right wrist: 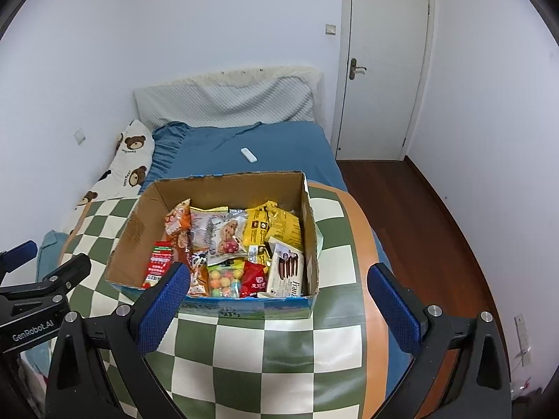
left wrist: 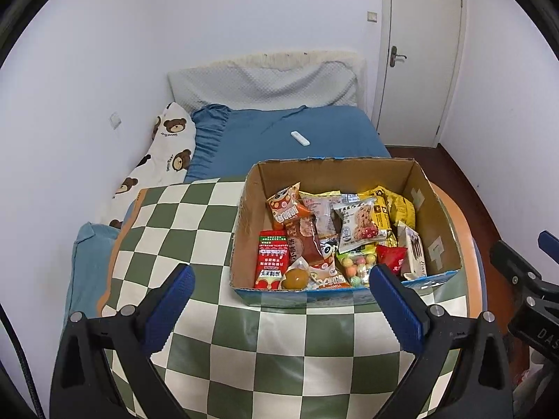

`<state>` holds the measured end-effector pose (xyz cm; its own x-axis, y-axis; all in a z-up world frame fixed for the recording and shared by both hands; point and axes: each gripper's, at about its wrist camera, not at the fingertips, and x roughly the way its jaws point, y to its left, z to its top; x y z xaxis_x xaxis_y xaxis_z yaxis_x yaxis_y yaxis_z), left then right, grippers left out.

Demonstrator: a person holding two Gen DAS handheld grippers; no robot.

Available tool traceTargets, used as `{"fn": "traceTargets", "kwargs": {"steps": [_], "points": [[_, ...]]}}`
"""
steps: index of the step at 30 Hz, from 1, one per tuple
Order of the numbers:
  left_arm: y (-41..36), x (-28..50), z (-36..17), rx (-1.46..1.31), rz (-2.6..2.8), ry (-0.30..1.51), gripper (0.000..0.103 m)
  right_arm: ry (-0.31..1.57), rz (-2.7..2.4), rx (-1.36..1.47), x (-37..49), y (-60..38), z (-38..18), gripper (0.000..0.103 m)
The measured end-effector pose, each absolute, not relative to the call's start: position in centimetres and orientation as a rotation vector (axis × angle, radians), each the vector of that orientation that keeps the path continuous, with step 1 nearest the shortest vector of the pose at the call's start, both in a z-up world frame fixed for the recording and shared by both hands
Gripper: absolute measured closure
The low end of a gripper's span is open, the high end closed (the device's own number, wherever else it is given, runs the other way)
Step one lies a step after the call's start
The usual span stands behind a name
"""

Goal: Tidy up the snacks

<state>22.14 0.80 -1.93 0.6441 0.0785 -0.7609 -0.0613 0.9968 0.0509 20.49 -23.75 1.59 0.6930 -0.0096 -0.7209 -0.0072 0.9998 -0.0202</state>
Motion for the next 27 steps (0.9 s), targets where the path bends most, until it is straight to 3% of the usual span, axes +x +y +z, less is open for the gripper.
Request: {"fn": "traceTargets", "kwargs": {"steps": [27], "points": [[1.0,22.9,-2.8,-0.011,0.075,0.894,0.000,0.834,-0.003,-0.017,21.1,-23.8,0.1,0.000]]}}
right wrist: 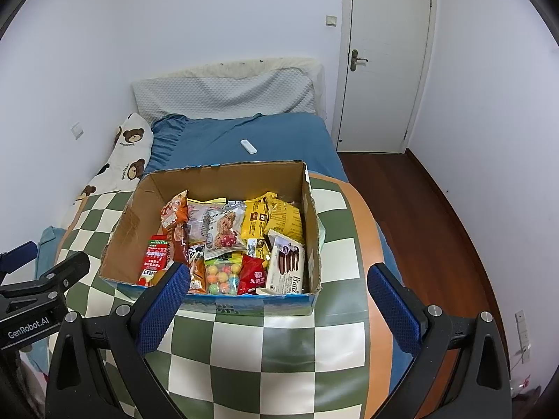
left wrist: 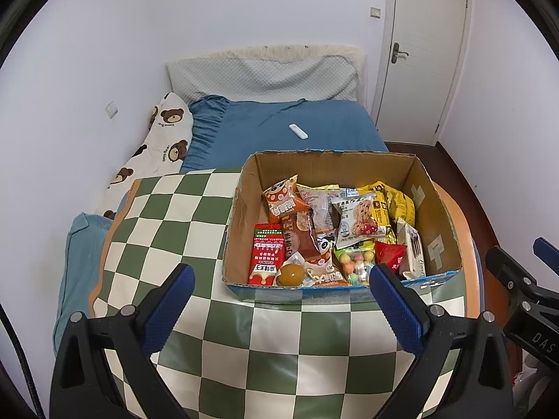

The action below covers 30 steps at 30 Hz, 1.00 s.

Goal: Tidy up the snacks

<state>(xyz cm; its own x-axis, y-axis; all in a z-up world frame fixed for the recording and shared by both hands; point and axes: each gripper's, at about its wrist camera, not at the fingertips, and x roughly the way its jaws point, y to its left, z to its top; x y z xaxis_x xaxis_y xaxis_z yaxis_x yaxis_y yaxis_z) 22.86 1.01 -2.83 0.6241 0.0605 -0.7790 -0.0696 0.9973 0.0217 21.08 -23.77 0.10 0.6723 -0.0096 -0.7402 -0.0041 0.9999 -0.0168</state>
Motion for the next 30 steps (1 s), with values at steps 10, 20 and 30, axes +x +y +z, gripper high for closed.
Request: {"fn": "traceTargets", "kwargs": {"steps": [10,20,30], "points": [[1.03,22.82,-2.89,-0.011,0.075,0.894,0.001,0.836,0.006,-0.014,20.90,-23.71,0.32,0.000],[1.02,22.69,-2.79,-0.011,0.072,0.891,0.000,0.835,0.018,-0.009,20.80,-23.47,0.48,0.000],[0.74,22.30,-2.21,-0.003,0.072,0.882,0.001,0.829,0.022,-0.009,20.57,-23.50,0.54,0.000]]}}
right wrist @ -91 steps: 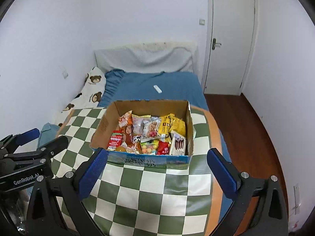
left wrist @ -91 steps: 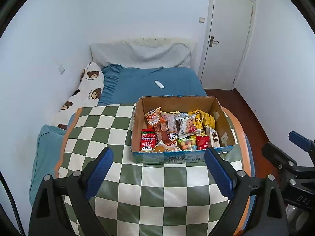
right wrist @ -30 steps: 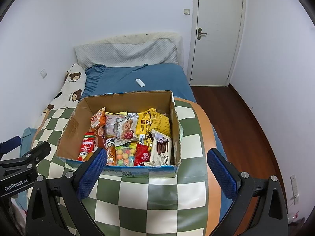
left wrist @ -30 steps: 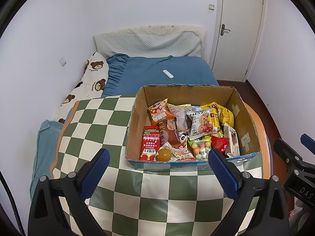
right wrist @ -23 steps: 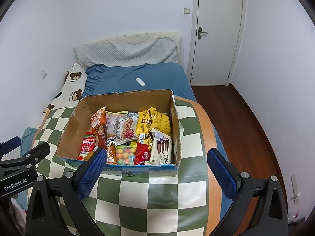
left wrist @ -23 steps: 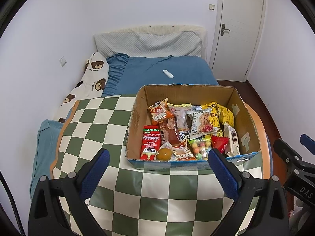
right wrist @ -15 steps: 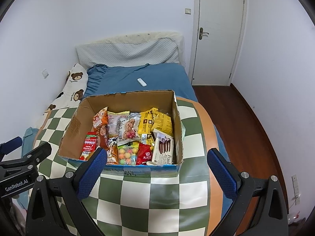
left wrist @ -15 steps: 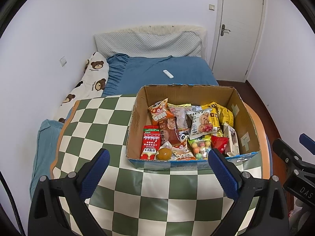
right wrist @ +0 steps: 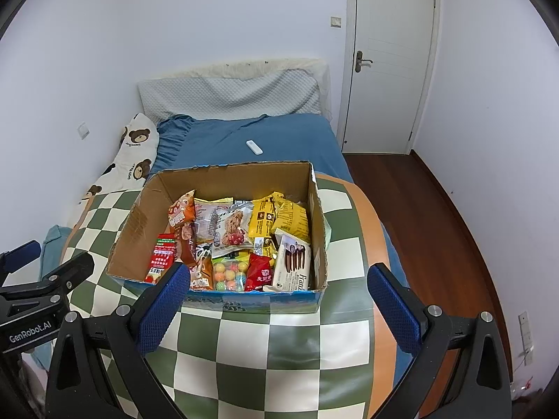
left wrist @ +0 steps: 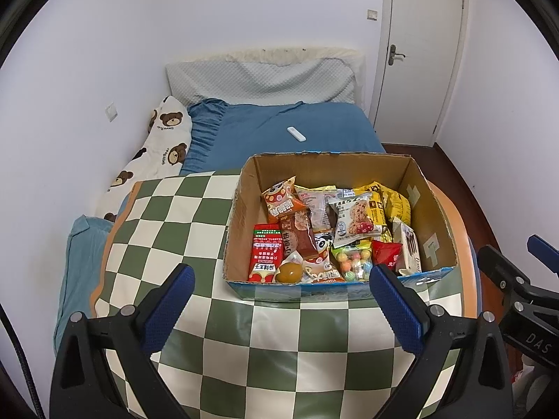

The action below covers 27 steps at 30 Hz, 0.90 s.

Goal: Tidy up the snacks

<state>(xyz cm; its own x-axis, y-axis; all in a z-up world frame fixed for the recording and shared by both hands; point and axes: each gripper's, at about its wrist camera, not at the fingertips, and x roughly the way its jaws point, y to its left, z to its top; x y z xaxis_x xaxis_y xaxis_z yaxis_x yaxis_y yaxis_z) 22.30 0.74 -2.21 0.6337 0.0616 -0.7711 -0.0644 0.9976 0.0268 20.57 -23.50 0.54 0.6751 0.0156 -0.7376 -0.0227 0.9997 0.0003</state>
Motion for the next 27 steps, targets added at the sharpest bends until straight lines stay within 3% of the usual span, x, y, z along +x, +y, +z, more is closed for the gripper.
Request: {"fn": "traceTargets", "kwargs": {"steps": [27], "points": [[0.59,21.81,-1.68,-0.002,0.077,0.880,0.000,0.830,0.047,0.001,20.08,-23.68,0.80,0.000]]}}
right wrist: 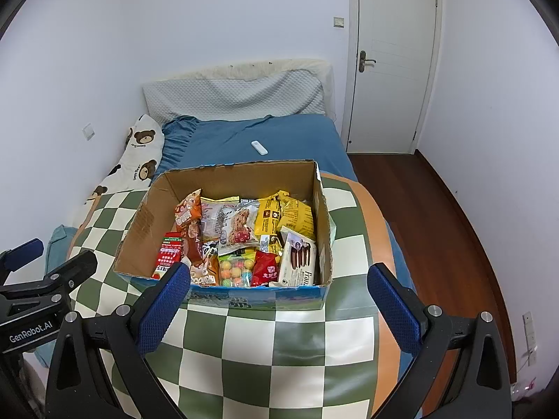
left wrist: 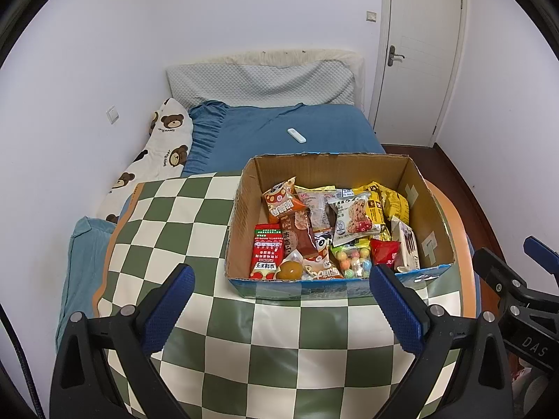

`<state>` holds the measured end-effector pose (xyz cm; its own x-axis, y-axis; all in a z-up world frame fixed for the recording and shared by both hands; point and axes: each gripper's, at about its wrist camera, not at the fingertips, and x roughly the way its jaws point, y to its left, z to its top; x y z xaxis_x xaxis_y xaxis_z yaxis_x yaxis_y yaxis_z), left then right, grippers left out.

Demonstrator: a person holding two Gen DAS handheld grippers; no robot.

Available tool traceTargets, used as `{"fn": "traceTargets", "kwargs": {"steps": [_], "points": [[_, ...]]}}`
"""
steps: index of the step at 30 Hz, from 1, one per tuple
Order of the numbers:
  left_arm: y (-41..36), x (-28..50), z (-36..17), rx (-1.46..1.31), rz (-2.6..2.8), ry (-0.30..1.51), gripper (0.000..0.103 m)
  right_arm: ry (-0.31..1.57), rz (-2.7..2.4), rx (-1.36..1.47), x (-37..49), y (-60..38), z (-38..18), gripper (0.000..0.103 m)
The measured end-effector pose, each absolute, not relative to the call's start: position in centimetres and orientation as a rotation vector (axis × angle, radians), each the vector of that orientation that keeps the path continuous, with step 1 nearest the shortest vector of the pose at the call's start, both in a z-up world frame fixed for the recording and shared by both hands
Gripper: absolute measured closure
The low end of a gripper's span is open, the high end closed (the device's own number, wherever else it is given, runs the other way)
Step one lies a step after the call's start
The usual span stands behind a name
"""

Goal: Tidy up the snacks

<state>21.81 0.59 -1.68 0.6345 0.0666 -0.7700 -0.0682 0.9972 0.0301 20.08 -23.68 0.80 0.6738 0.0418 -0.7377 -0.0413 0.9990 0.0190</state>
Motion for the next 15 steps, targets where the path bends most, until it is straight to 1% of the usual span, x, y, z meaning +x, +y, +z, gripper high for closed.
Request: {"fn": "traceTargets", "kwargs": {"steps": [15], "points": [[0.70,21.54,-1.53,-0.006,0.078,0.880,0.001,0.831,0.056,0.002,19.85,-23.49,0.95,0.000]]}}
